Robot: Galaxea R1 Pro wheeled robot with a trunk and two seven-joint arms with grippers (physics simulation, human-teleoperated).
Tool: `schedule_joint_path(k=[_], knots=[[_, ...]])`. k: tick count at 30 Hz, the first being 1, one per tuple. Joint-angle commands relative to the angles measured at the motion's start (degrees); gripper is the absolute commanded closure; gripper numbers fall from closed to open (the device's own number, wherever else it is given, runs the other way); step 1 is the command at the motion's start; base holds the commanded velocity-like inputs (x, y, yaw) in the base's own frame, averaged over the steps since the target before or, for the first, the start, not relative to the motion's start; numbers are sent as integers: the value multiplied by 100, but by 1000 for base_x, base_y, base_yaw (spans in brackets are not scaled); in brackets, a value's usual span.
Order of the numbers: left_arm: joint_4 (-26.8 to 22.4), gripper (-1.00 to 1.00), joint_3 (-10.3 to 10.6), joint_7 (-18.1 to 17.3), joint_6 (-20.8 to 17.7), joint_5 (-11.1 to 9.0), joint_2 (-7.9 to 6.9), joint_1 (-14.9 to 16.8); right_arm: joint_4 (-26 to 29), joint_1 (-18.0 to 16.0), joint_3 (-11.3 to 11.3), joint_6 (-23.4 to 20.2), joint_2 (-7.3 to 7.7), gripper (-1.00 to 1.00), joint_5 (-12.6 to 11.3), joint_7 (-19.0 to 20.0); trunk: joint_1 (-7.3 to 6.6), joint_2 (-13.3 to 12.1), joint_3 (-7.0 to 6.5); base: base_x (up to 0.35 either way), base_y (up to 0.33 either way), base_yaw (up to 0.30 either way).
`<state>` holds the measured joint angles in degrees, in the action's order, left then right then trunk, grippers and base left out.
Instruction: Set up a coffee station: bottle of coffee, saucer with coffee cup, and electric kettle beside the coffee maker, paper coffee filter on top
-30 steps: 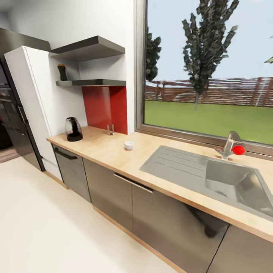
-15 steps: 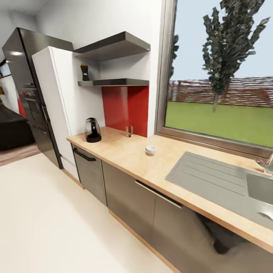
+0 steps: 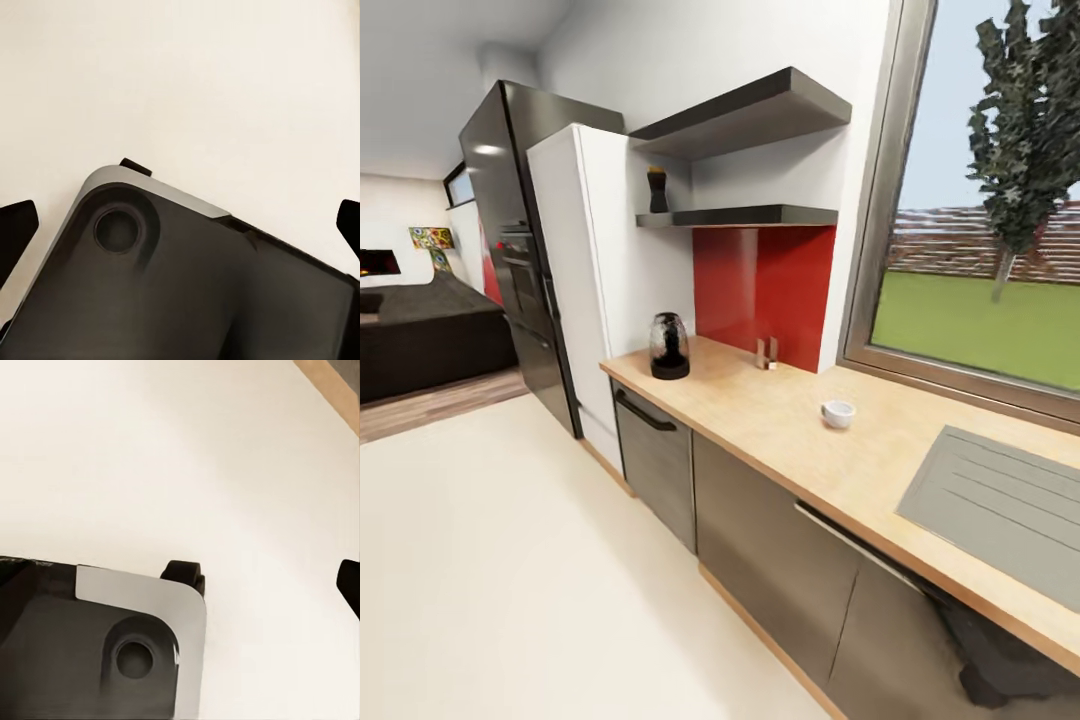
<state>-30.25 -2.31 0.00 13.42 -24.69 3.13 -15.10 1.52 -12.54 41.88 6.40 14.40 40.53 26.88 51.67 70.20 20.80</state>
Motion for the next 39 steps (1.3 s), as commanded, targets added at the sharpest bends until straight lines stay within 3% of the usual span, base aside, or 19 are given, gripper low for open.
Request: schedule_joint_path(k=[1, 10, 39], knots=[[-8, -100, -6, 0, 3, -27, 3, -2, -54, -2, 49, 18, -3, -100, 60, 14, 3, 4, 5, 216, 247, 275], [-8, -100, -6, 0, -2, -27, 3, -2, -116, -2, 49, 13, -5, -100, 66, 10, 3, 4, 5, 216, 247, 198], [-8, -100, -6, 0, -4, -27, 3, -2, -108, -2, -13, 11, 10, -100, 61, 19, 3, 4, 5, 237, 240, 5]])
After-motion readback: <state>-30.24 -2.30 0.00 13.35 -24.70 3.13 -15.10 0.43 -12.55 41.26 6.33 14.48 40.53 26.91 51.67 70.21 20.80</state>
